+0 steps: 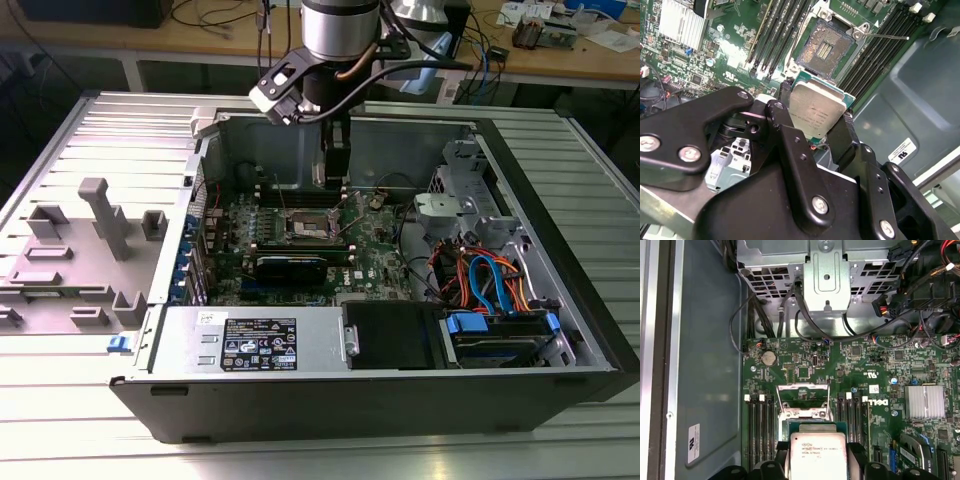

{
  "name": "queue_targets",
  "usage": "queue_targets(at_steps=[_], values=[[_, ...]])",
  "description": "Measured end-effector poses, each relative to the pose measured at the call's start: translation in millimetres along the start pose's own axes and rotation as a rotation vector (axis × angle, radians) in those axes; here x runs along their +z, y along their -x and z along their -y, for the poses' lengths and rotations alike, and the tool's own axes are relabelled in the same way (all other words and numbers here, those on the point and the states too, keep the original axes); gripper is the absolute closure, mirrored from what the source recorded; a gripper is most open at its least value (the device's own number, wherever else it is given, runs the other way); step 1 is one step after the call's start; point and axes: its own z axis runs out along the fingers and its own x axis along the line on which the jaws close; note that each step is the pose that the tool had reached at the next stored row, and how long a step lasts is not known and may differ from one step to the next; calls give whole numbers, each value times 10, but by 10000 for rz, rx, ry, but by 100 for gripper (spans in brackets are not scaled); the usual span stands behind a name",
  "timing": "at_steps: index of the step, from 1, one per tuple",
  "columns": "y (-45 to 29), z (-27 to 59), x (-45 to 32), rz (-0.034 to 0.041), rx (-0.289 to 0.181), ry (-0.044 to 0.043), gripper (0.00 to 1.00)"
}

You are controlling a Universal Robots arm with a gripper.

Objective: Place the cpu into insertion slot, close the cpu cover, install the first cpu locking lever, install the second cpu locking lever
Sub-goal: 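Place the cpu into insertion slot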

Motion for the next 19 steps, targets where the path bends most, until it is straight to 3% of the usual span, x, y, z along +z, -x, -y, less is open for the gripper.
queue_targets(at_steps=[10,19], values=[[2,4,69,0,0,0,46],[3,17,75,0,0,1,46]])
